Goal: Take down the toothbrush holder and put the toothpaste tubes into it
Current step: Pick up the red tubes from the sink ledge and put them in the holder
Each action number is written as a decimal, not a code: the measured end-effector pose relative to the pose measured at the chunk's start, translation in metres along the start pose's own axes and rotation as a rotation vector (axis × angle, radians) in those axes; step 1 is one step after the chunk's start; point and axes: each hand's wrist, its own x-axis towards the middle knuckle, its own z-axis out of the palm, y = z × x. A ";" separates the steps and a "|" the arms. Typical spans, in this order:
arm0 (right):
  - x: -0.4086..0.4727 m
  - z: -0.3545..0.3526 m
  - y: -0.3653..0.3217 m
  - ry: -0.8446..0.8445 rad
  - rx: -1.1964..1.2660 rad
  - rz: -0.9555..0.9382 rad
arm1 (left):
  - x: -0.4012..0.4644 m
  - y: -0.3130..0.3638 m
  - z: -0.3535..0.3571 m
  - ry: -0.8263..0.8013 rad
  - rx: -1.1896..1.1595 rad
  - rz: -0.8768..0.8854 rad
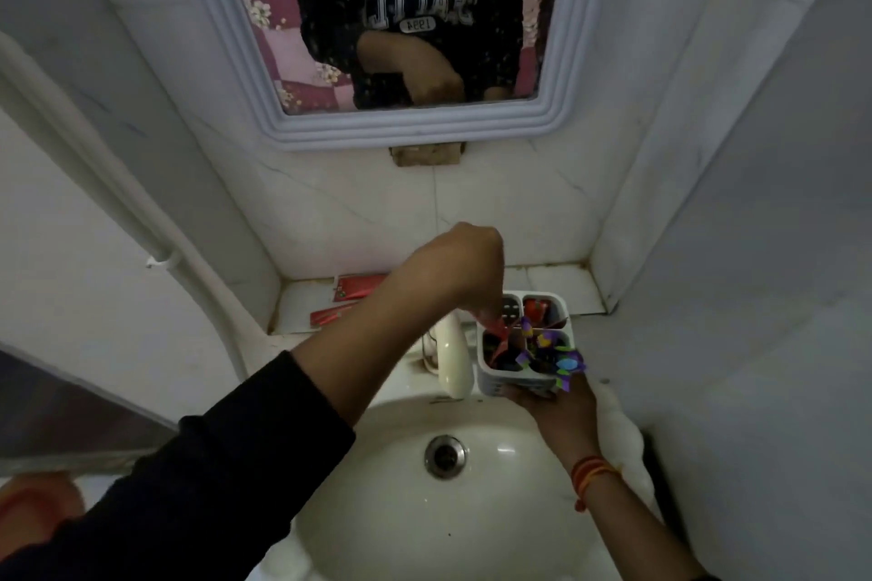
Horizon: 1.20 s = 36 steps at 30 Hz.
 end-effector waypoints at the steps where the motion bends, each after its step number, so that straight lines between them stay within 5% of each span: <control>1: 0.001 0.000 0.000 -0.004 -0.004 -0.007 | 0.004 0.007 0.007 -0.004 0.050 -0.002; 7: 0.003 0.002 -0.002 0.012 -0.027 -0.072 | 0.018 0.010 0.040 -0.050 0.068 0.011; 13: 0.001 0.001 -0.001 -0.019 0.012 -0.055 | 0.014 -0.055 0.023 0.190 -0.418 -0.118; 18: 0.007 -0.002 0.020 -0.038 0.065 -0.012 | 0.044 -0.154 0.093 0.134 -0.133 -0.387; 27: 0.004 -0.004 0.010 -0.052 0.041 0.010 | 0.079 -0.218 0.176 0.147 -0.068 -0.388; 36: 0.005 -0.006 0.008 -0.079 0.101 -0.015 | 0.024 -0.117 0.045 0.143 -0.424 -0.259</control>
